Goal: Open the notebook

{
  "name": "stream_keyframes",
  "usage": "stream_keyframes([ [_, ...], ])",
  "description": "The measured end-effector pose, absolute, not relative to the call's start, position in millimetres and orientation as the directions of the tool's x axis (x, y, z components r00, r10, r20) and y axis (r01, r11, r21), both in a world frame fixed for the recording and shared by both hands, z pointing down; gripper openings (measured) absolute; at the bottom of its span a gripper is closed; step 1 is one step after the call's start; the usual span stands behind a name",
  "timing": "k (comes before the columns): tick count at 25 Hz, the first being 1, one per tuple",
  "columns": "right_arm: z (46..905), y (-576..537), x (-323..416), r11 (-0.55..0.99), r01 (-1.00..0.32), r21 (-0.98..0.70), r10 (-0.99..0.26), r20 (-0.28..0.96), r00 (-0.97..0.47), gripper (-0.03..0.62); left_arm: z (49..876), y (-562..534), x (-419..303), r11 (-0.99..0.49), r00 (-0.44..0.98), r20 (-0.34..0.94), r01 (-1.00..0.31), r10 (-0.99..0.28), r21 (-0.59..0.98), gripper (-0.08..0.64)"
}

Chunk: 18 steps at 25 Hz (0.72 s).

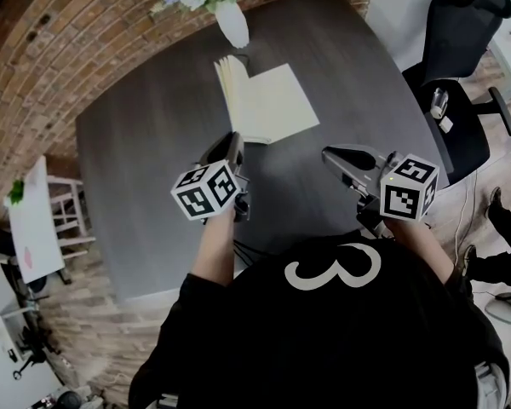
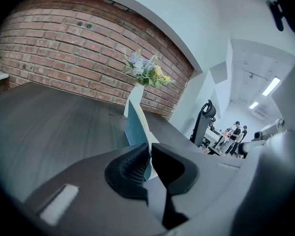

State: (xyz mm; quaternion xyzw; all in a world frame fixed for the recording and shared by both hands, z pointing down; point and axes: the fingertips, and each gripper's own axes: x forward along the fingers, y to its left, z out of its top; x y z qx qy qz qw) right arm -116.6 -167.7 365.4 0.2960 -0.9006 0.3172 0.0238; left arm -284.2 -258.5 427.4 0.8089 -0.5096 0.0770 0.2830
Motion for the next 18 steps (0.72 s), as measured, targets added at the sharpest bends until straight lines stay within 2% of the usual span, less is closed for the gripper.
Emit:
stream_keyframes([
  [18, 383, -165, -154, 0.618, -0.552, -0.559, -0.508, 0.251, -0.824, 0.002, 468, -249, -336, -0.264, 0.478, 0.438, -0.845, -0.761, 0.465, 0.069],
])
